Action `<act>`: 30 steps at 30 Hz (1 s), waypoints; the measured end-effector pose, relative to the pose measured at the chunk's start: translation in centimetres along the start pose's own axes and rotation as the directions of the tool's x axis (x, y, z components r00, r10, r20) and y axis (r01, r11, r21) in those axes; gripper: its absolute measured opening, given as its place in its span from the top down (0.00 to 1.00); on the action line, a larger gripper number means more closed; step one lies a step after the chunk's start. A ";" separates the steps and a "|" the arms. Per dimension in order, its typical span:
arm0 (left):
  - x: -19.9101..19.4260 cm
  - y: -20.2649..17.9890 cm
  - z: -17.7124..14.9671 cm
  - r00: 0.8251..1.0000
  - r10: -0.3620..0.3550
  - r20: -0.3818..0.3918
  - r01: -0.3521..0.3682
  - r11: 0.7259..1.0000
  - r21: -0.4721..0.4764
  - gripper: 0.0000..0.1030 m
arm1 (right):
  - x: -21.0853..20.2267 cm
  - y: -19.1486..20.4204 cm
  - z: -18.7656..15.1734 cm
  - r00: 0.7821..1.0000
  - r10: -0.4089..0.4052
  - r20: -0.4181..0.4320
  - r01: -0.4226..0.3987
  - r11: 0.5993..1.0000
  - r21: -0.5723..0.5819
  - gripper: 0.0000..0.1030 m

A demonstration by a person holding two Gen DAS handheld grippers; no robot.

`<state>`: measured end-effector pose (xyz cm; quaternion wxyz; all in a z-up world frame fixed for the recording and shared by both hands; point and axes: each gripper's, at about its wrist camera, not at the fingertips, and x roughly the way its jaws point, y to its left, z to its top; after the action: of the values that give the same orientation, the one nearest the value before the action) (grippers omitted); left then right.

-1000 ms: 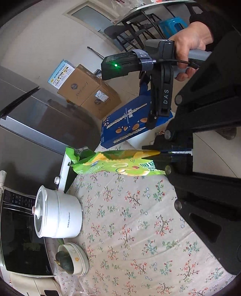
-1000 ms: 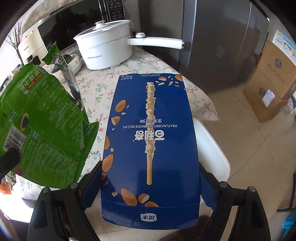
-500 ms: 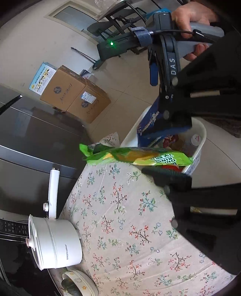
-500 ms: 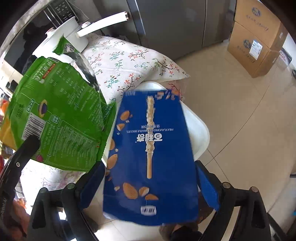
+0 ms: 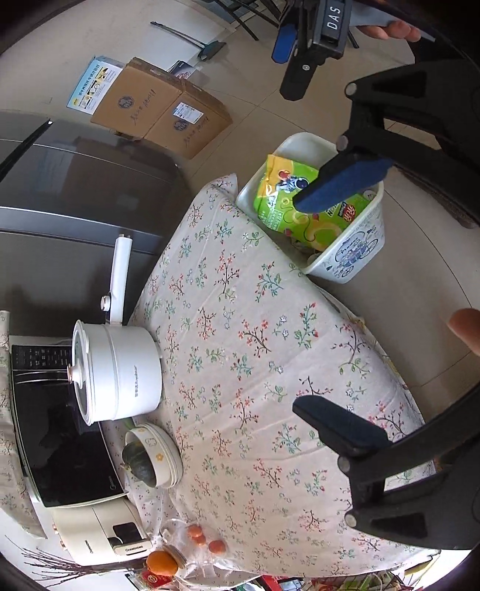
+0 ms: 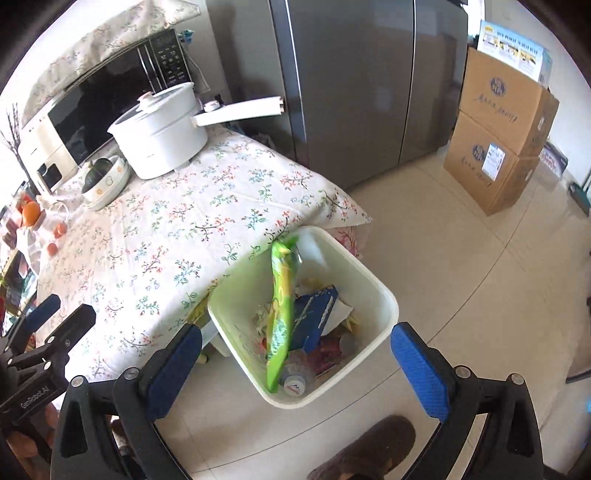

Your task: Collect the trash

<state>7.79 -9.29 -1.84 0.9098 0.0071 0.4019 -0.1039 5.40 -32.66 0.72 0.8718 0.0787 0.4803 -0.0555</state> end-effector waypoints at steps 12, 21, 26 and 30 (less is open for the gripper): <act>-9.2 2.1 -2.2 0.977 0.106 0.182 -0.104 0.994 -0.022 0.01 | -9.4 5.7 -3.9 0.969 0.018 0.245 0.011 0.993 -0.119 0.00; -11.3 3.1 -2.8 0.963 0.119 0.242 -0.110 0.993 -0.050 0.01 | -11.4 8.0 -4.6 0.941 0.028 0.337 0.025 0.988 -0.152 0.00; -11.3 2.9 -3.0 0.964 0.117 0.238 -0.106 0.993 -0.059 0.01 | -11.0 8.1 -4.5 0.945 0.031 0.326 0.020 0.988 -0.151 0.00; -11.3 2.6 -3.1 0.965 0.114 0.236 -0.104 0.993 -0.055 0.01 | -10.9 8.1 -4.5 0.944 0.035 0.328 0.016 0.988 -0.153 0.00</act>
<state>-1.35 -4.41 4.15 0.9558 -0.0026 0.2906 -0.0451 -2.76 -23.66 8.29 0.9436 0.0033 0.3300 -0.0266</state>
